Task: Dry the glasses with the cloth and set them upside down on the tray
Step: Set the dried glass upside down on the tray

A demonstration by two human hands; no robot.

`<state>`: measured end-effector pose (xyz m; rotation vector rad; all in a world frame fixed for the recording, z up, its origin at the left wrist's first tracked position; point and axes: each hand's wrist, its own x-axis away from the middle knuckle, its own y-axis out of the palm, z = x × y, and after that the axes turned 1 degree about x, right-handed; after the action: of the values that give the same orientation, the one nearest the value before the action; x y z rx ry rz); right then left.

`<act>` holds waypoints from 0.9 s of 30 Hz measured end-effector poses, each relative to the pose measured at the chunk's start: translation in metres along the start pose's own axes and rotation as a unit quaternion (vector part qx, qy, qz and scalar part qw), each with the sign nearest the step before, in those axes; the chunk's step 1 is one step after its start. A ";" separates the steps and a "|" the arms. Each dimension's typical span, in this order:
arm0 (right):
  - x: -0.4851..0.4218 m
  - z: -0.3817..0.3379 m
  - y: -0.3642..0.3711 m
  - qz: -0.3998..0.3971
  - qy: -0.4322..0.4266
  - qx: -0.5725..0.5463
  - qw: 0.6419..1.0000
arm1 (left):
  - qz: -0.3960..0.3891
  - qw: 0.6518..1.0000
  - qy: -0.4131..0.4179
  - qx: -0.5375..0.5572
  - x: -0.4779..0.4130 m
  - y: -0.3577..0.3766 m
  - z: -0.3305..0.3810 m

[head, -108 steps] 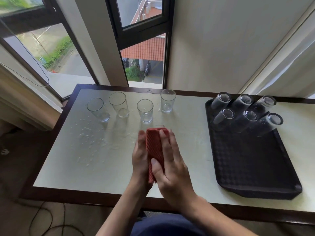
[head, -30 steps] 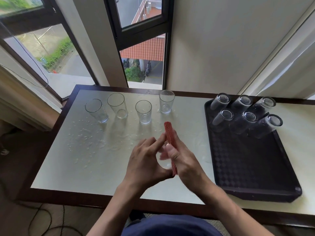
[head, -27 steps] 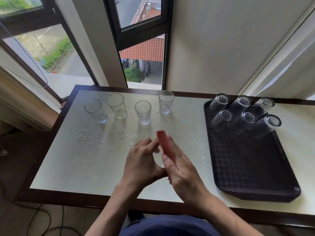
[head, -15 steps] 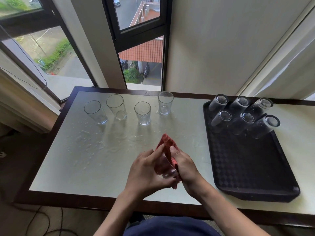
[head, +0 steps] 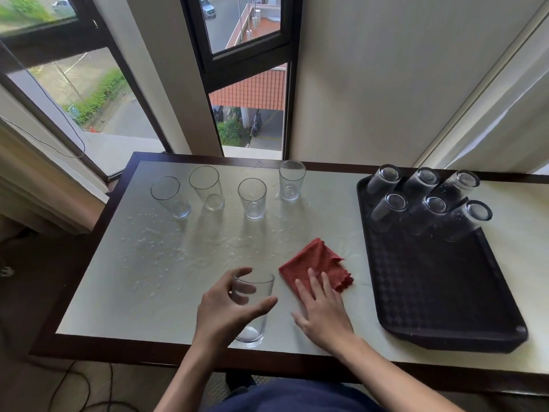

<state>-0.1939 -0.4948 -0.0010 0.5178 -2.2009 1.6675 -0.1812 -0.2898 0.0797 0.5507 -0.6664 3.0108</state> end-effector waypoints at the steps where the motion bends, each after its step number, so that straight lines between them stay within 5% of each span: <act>1: 0.001 0.001 0.003 0.003 0.003 -0.003 1.000 | 0.000 1.000 -0.005 0.011 -0.001 0.000 0.000; 4: 0.011 -0.001 0.000 0.079 0.017 -0.138 0.987 | 0.000 0.998 -0.014 0.056 -0.003 0.003 0.002; 6: 0.019 -0.003 -0.006 0.137 0.053 -0.315 0.938 | -0.008 0.993 -0.027 0.115 -0.005 0.010 0.005; 10: 0.034 -0.002 -0.032 0.024 0.134 -0.665 0.734 | -0.044 0.972 -0.057 0.225 -0.005 0.038 0.016; 14: 0.044 0.014 -0.041 -0.124 0.108 -0.805 0.570 | -0.076 0.953 -0.060 0.288 -0.001 0.078 0.022; 18: 0.052 0.031 -0.040 -0.114 0.090 -0.882 0.448 | -0.114 0.963 -0.016 0.244 -0.001 0.103 0.026; 20: 0.053 0.045 -0.043 -0.057 0.121 -0.878 0.460 | -0.152 0.974 0.018 0.167 -0.008 0.104 0.020; 24: 0.049 0.079 -0.068 0.083 0.181 -0.769 0.608 | -0.116 0.988 0.070 -0.077 -0.033 0.090 -0.014; 27: 0.039 0.105 -0.089 0.170 0.195 -0.649 0.716 | -0.087 0.923 0.063 -0.368 -0.042 0.077 -0.045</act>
<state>-0.1908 -0.6217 0.0653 -0.5945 -2.4888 -0.0499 -0.1628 -0.3382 -0.0039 0.3374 -1.5231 2.3343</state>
